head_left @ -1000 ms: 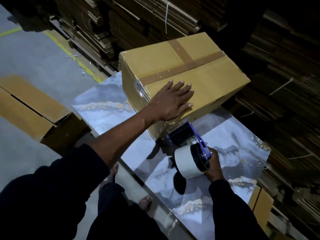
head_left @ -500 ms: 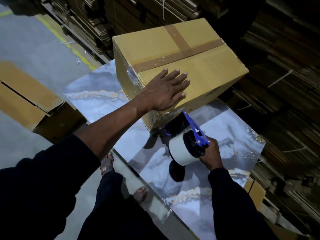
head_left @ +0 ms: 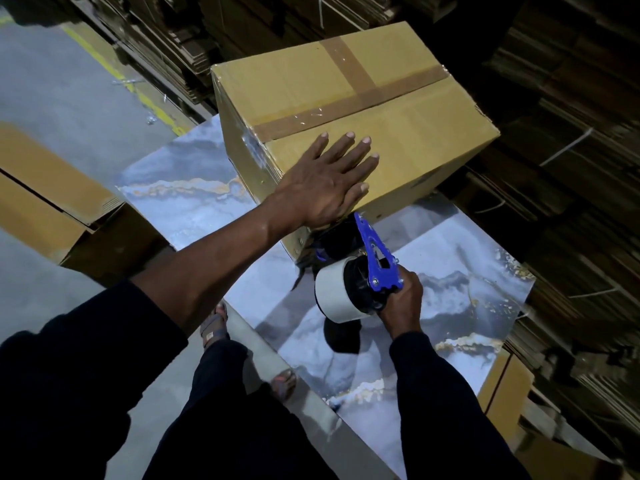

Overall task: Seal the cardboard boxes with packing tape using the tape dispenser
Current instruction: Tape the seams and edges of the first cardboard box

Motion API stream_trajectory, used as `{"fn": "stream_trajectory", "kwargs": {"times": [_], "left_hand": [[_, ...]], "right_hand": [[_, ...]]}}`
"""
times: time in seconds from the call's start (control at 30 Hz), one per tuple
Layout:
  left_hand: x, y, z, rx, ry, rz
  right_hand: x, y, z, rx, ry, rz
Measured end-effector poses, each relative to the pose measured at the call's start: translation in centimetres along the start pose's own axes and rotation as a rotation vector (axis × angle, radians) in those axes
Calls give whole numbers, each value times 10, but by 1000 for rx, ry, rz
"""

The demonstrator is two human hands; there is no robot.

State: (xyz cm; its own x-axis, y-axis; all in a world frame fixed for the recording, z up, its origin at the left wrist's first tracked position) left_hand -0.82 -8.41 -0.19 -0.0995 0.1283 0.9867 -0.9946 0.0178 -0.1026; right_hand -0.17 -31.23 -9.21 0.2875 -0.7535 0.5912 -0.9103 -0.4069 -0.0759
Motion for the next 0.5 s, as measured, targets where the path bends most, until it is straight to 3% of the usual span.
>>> {"fn": "stream_trajectory", "kwargs": {"times": [0.27, 0.5], "left_hand": [[-4, -2, -2, -1, 17, -36], [-2, 0, 0, -7, 10, -12]], "right_hand": [[6, -4, -23, 282, 401, 70], [13, -18, -19, 334, 715, 122]]}}
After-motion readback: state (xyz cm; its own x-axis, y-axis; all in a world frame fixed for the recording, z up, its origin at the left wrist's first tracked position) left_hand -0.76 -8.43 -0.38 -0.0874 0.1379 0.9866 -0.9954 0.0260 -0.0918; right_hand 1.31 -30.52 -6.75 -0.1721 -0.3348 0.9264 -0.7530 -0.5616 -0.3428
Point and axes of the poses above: each hand's wrist, its own y-axis away from the middle knuckle, its own x-axis out of the back of the hand, z = x × y, the point moved 8 cm from there along -y, towards the middle knuckle, and after that the axes turned 1 degree about y, right-handed, at the moved point
